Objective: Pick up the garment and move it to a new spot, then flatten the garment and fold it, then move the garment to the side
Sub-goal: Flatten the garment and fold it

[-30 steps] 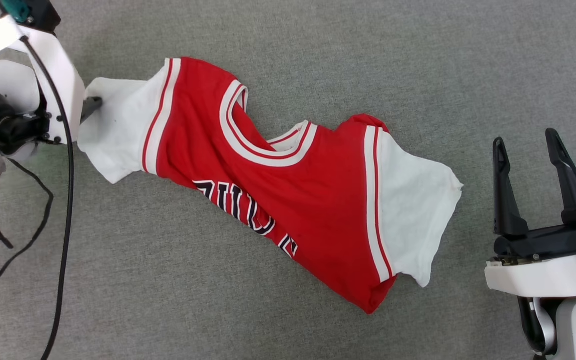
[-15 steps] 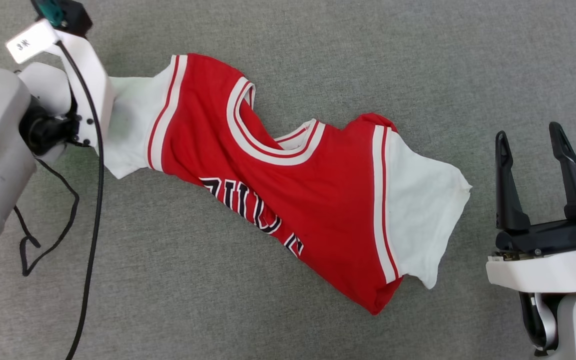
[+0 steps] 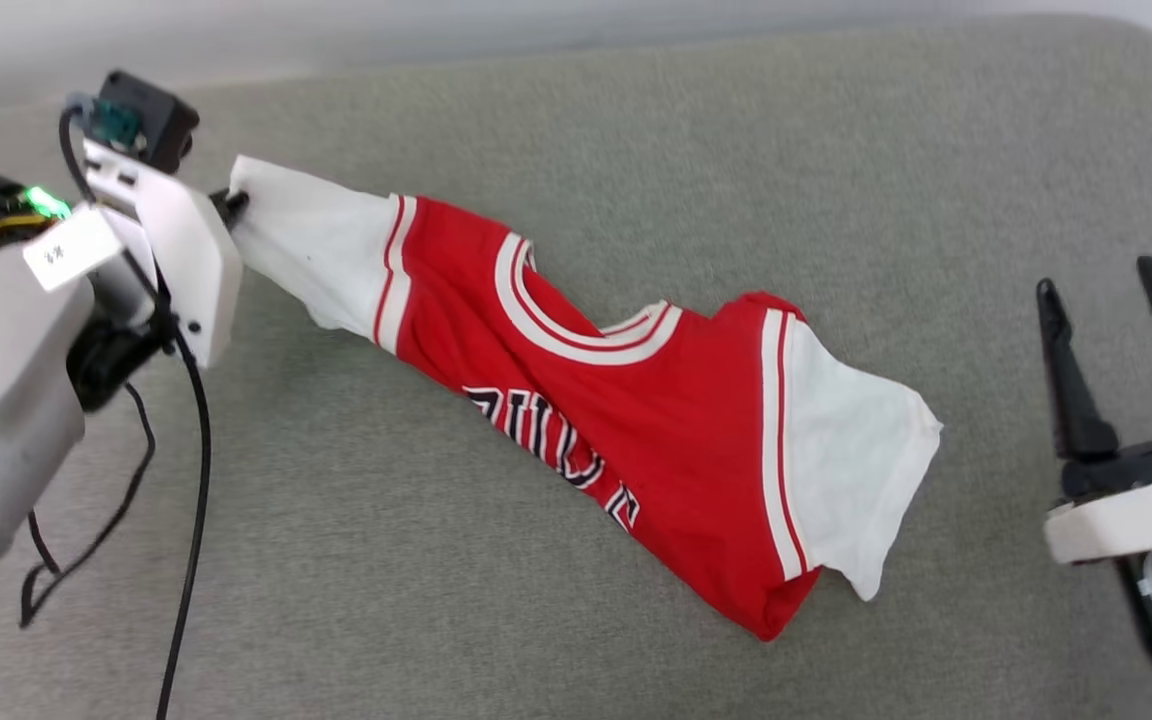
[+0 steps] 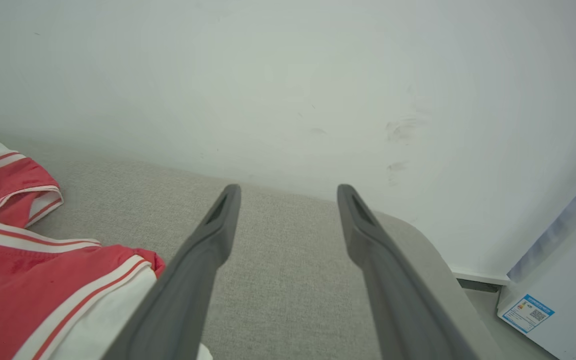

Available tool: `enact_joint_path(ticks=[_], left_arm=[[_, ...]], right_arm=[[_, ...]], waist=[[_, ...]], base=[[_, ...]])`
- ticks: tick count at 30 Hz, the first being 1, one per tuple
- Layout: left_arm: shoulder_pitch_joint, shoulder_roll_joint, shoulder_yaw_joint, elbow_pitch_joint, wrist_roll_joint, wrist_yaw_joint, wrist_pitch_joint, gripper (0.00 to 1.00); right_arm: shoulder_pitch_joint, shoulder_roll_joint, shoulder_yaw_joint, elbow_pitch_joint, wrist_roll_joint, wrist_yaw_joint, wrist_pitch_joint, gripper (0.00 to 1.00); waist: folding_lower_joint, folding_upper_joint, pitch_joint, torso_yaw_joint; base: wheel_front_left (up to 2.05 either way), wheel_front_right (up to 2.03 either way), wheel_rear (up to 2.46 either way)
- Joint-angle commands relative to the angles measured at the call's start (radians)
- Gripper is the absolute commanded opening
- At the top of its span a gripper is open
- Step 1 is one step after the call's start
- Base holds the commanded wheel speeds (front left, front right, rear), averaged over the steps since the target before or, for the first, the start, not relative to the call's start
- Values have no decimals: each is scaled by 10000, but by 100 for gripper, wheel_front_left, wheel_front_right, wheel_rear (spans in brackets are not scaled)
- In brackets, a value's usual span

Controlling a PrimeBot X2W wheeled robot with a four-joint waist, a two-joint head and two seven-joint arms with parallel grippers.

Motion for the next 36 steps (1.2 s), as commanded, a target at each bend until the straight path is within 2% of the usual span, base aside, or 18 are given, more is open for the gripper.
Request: enact_joint_path(ticks=[1,6,13,14,18,21,24,36], left_arm=[[365,116,-11,-263,64,170,-225,0],[1019,481,15,-1301,47,699,-726,0],[1656,864,1,-2743,122,1472,-1070,0],[1656,864,1,-2743,122,1472,-1070,0],[1742,925,-14,-3350,179,1768,-1099,0],[1657,917,-8,-3679,249,1940,-1095,0],[1517,879,-24,-3918,352,2050,-1064,0],[1033,566,-22,-4316,697,2204,-1152,0]], right_arm=[[-200,-453,159,-5,283,-13,388,100],[-628,-2080,1056,91,1547,-13,2172,100],[-1384,-4378,3363,150,3745,-13,5588,100],[-1384,-4378,3363,150,3745,-13,5588,100],[-1875,-5246,4676,264,4823,-14,7246,100],[-2295,-5534,5383,559,5490,-14,8090,100],[-2721,-5584,5890,1041,5821,-14,8484,100],[-3763,-5029,7713,3512,6007,-13,8062,100]], waist=[[0,0,-429,272],[0,0,-817,463],[0,0,-1060,695],[0,0,-1060,695],[0,0,-978,860],[0,0,-838,1003],[0,0,-666,1157],[0,0,280,1732]], base=[[0,0,0],[0,0,0],[0,0,0],[0,0,0],[0,0,0],[0,0,0],[0,0,0],[0,0,0]])
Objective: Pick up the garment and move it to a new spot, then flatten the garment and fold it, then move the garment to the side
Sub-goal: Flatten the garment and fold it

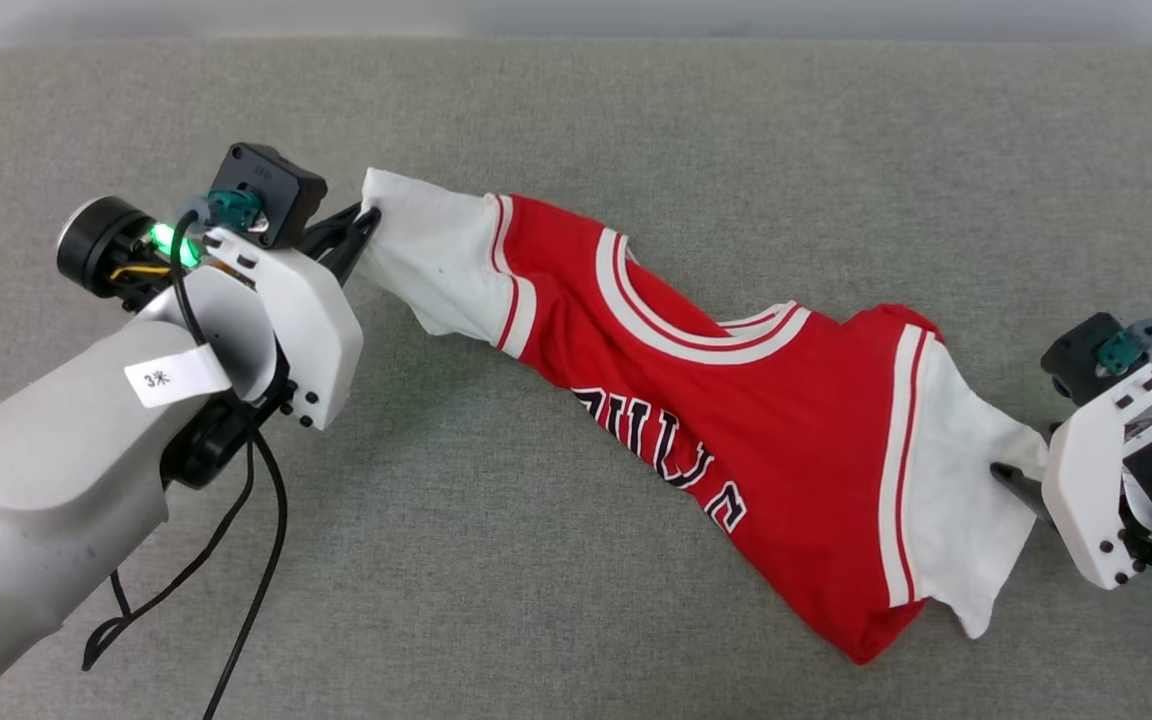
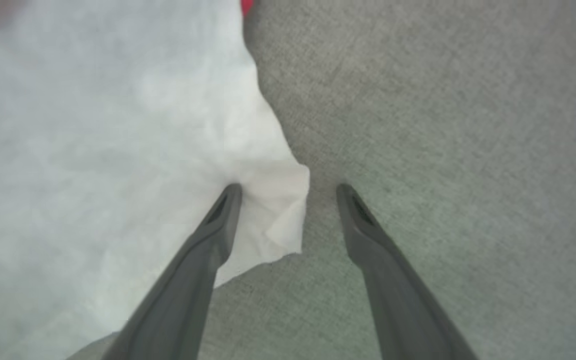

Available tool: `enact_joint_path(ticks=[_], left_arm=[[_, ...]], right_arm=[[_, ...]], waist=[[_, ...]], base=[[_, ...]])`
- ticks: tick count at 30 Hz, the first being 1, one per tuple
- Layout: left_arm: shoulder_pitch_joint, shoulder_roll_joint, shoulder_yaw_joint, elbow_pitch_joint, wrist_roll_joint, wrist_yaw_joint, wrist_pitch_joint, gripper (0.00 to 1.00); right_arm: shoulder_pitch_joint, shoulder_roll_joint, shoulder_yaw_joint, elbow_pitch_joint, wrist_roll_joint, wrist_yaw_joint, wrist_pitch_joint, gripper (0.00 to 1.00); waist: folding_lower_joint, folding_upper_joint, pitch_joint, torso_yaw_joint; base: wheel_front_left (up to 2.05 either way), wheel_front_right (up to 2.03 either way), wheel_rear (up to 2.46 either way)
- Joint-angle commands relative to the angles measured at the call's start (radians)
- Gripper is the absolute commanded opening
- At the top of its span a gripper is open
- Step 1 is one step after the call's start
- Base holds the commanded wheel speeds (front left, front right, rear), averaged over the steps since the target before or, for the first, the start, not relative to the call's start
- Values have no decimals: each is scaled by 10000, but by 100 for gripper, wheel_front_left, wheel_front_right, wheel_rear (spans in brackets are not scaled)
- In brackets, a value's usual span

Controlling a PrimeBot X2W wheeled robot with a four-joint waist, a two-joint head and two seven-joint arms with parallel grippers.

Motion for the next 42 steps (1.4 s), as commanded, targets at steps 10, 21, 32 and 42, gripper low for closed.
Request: enact_joint_path(ticks=[10,21,32,42], left_arm=[[10,-103,-5,235,12,-17,-244,0],[512,201,182,103,13,259,-1053,0],[196,1177,616,-1687,578,1191,-1705,0],[-916,1454,1198,-2922,1027,1611,-1681,0]], right_arm=[[88,642,1684,1159,685,40,-1014,0],[-613,78,576,916,459,-14,-3960,0],[-529,8,-1875,-850,-524,-12,-4818,0],[-868,579,-4305,-2442,-1602,-13,-4297,0]], waist=[[0,-1,82,-16],[0,-1,-1394,-422],[0,-1,-2712,-749],[0,-1,-3130,-719]], base=[[0,0,0],[0,0,0],[0,0,0],[0,0,0]])
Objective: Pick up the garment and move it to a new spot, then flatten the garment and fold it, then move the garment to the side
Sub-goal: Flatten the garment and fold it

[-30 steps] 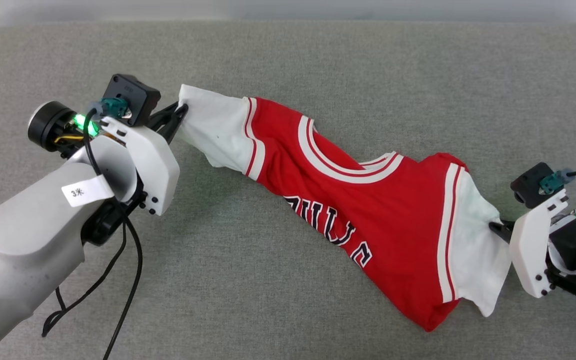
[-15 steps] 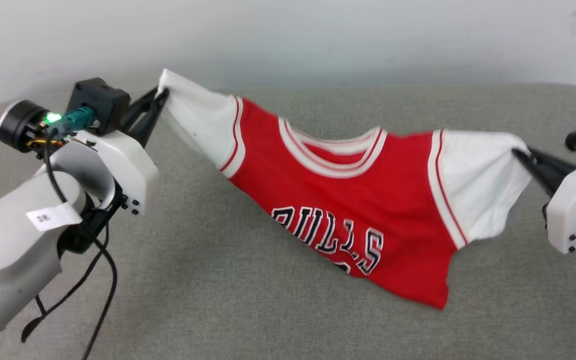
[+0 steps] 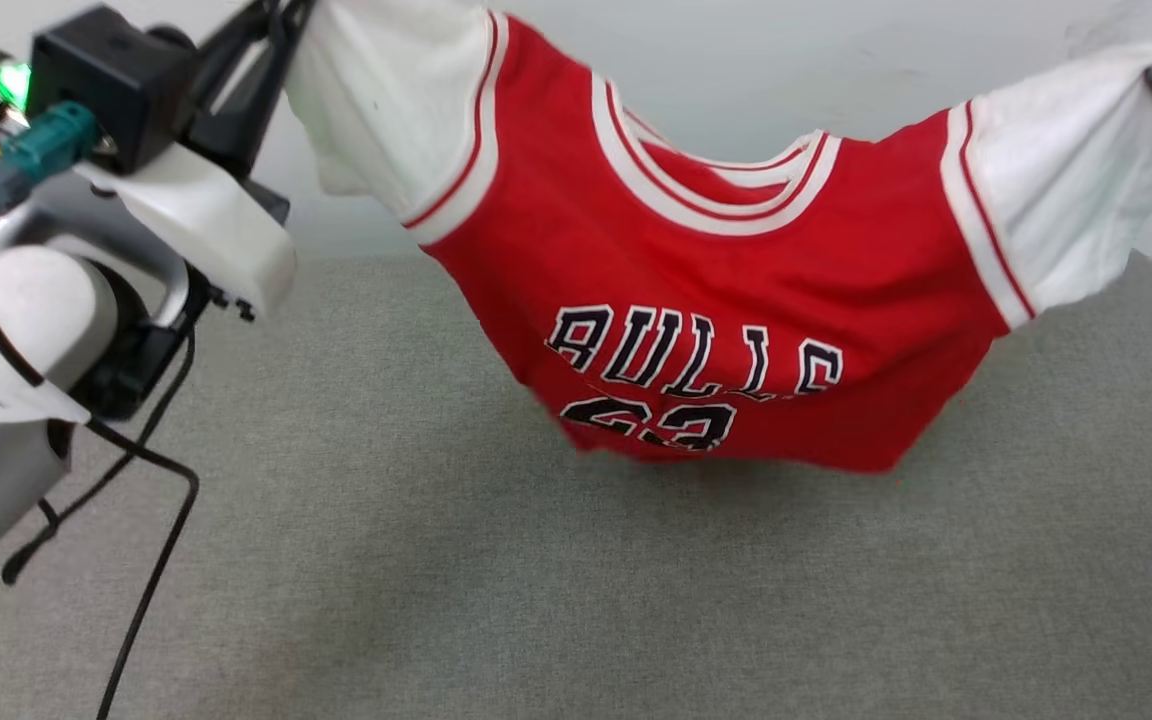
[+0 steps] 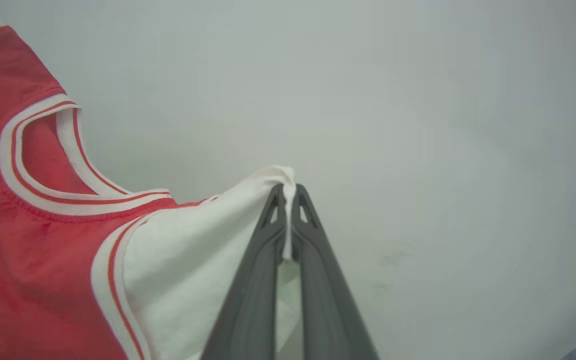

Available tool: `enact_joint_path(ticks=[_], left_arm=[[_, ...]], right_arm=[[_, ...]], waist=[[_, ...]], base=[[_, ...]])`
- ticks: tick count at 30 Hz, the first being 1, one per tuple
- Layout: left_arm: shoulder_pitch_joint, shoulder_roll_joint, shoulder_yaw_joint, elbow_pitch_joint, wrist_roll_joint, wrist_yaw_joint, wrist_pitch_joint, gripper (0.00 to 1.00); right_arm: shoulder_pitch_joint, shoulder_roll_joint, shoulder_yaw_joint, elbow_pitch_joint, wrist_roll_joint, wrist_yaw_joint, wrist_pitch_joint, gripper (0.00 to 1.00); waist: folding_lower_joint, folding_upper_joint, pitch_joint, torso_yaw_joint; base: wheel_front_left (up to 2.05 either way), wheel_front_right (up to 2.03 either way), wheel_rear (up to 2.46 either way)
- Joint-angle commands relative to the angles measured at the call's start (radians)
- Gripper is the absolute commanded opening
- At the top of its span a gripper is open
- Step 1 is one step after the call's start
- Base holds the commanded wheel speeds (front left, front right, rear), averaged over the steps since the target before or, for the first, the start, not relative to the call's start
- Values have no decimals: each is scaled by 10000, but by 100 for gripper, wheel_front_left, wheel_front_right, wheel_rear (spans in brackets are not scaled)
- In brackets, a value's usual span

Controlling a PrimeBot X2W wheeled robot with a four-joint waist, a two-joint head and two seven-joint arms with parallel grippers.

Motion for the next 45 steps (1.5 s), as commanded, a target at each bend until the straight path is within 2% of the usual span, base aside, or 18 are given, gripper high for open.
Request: enact_joint_path(ticks=[1,7,15,22,28,35,41,45], left_arm=[[-212,2,74,-37,99,54,35,0],[-975,-272,337,-14,143,-83,188,0],[-2104,-619,723,609,161,-431,274,0],[-3797,-1340,1170,1984,296,-891,140,0],[-5261,-1879,1439,3483,572,-1406,-129,0],[-6543,-2397,1637,5026,811,-1831,-543,0],[-6918,-2783,1746,6230,766,-2197,-1034,0],[-6440,-3029,1736,6774,633,-2433,-1245,0]], right_arm=[[-349,172,-221,-159,-169,-16,104,0],[-1231,493,-595,-404,-501,-16,550,0],[-2830,569,-408,40,-635,-16,889,0],[-5645,421,280,1409,-952,-16,883,0],[-7804,803,953,2650,-1332,-16,418,0],[-9662,1175,1517,3955,-1679,-16,-158,0],[-10680,1647,2080,5300,-1841,-15,-822,0],[-10713,1817,2436,5980,-1574,-16,-1235,0]], waist=[[1,-1,17,-1],[1,-1,321,22],[1,-1,1345,55],[1,-1,3030,204],[1,-1,4078,206],[1,-1,4750,285],[1,-1,5099,338],[1,-1,5201,387]], base=[[0,0,0],[0,0,0],[0,0,0],[0,0,0],[0,0,0],[0,0,0],[0,0,0],[0,0,0]])
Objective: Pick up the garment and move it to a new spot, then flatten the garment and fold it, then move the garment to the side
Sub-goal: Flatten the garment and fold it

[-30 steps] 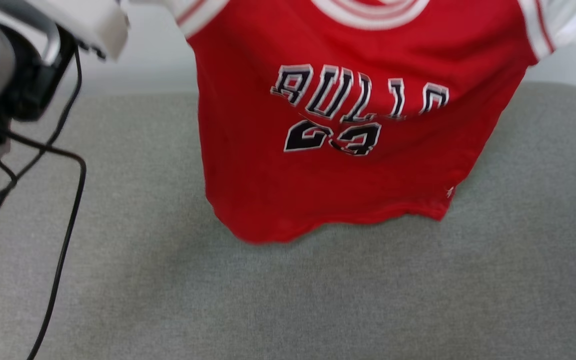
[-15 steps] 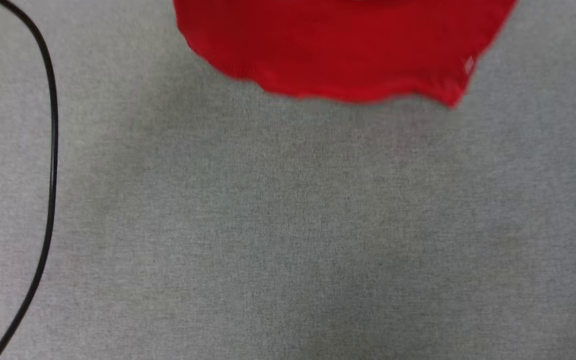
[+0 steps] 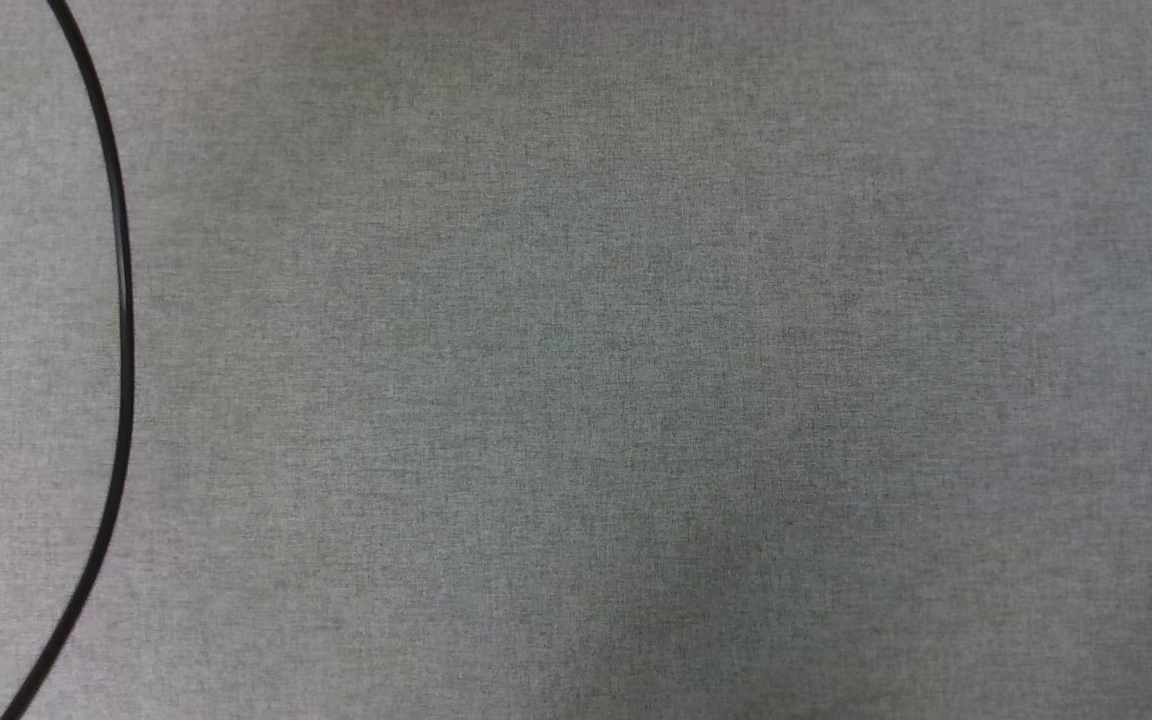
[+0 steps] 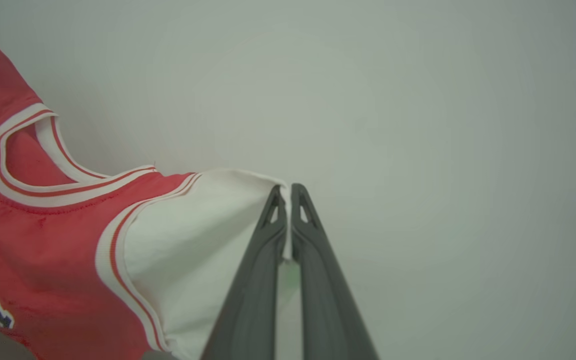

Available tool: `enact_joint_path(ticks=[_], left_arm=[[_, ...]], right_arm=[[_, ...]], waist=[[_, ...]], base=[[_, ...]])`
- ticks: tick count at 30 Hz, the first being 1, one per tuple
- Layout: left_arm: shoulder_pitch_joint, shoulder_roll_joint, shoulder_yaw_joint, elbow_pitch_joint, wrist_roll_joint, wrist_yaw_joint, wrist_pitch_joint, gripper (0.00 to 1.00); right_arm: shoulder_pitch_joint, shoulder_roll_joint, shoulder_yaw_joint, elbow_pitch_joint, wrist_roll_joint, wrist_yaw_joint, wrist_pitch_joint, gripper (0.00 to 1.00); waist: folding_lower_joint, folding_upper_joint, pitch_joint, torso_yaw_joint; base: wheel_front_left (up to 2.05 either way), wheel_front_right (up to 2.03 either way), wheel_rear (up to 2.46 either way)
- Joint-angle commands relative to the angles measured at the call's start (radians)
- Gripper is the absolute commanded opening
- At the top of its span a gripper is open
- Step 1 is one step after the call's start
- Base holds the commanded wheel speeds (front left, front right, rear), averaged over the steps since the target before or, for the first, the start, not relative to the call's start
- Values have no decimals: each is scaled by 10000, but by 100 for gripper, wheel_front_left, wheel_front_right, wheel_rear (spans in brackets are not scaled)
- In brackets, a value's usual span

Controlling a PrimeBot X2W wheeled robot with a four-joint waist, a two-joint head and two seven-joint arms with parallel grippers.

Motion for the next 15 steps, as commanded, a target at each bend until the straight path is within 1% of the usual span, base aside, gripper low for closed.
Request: enact_joint_path(ticks=[1,5,8,13,15], left_arm=[[317,-41,18,108,-65,-21,-79,0],[1069,-172,90,199,-114,-122,-209,0],[1859,-90,291,-23,-95,-108,-264,0],[4014,163,916,-1137,161,165,-272,0],[5012,312,1245,-1675,234,378,-275,0]], right_arm=[[44,51,61,149,138,-18,-139,0],[724,104,398,637,531,-18,-671,0],[1408,113,658,726,967,-18,-1108,0],[2960,-114,1255,440,1683,-18,-1695,0],[3715,-218,1468,211,1992,-16,-1862,0]], waist=[[-2,0,5,4],[-2,0,-167,-11],[-2,0,-460,-52],[-2,0,-1106,-104],[-2,0,-1410,-143]], base=[[0,0,0],[0,0,0],[0,0,0],[0,0,0],[0,0,0]])
